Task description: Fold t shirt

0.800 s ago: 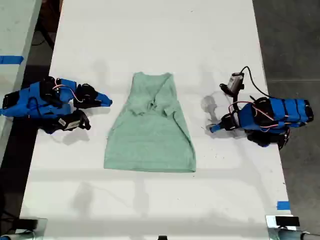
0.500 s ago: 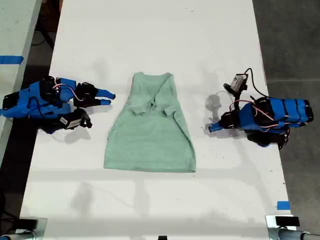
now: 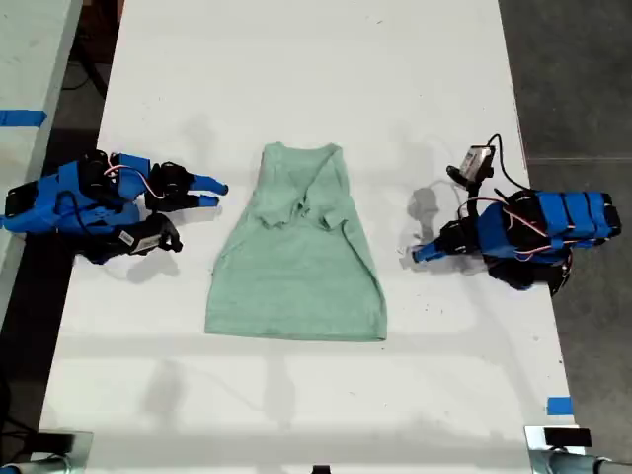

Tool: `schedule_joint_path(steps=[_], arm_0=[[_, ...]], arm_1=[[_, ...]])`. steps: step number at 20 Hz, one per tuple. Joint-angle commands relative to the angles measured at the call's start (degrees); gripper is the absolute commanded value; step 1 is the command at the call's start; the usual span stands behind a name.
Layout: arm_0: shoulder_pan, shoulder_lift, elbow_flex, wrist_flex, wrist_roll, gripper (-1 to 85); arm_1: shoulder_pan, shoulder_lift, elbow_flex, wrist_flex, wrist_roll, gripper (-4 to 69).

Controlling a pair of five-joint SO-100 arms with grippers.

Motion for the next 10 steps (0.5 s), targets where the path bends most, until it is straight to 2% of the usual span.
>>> schedule_joint_path(steps=[1,4,5,6,7,9,10], arm_0=[[-0.7,0.3,2.6,-0.1,-0.4,12.4],[-0.7,0.3,2.6,-0.1,-0.4,12.5],[-0.7,0.3,2.6,-0.1,-0.4,12.5],[-0.7,0.3,2.6,-0.1,-0.4,12.5],[-0.7,0.3,2.6,-0.1,-0.4,12.5],[-0.7,0.3,2.6,-0.1,-0.4,12.5],[-0.7,0.3,2.6,-0.1,-0.4,12.5]], arm_1=[[-1.4,-22.6,-14.1,-8.0,0.0,24.5],[-4.5,-50.1,-31.5,-10.5,2.3,33.9],[-5.1,-55.2,-34.2,-11.6,3.8,34.4],[-5.4,-58.7,-35.4,-13.0,5.5,33.6],[-5.5,-61.2,-35.6,-15.4,7.3,28.5],[-6.3,-70.0,-37.4,-22.2,6.9,21.1],[-6.8,-76.6,-41.1,-22.6,6.9,19.9]])
